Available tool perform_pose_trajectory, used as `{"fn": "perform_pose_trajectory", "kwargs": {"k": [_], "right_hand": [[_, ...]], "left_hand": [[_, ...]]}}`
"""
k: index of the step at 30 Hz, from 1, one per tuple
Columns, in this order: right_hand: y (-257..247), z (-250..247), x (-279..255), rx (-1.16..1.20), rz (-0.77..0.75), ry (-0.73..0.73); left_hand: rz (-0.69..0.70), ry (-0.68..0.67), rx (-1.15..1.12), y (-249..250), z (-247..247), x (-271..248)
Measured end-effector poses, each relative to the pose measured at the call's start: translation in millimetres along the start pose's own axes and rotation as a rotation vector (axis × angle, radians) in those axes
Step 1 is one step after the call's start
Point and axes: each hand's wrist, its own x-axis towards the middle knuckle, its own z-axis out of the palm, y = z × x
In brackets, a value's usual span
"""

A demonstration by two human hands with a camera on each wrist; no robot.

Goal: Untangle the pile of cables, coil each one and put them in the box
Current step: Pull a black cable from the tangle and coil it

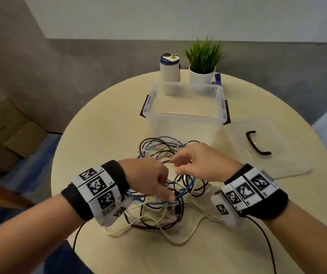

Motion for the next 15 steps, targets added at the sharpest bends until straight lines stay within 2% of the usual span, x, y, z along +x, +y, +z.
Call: {"fn": "perform_pose_trajectory", "kwargs": {"k": [3, 6, 10, 15], "right_hand": [[1, 11, 8, -0.21, -0.024, -0.159], [3, 21, 15, -0.367, -0.091, -0.245], [7, 23, 19, -0.454, -0.148, -0.193], [8, 27, 9, -0.459, -0.177, -0.04]], "left_hand": [[0.032, 0.0, 0.093, 0, 11, 2], [0.076, 0.13, 0.016, 0, 14, -1], [0.086, 0.361, -0.27, 4, 17, -15], [0.138, 0.705, -0.418, 12, 37, -38]]}}
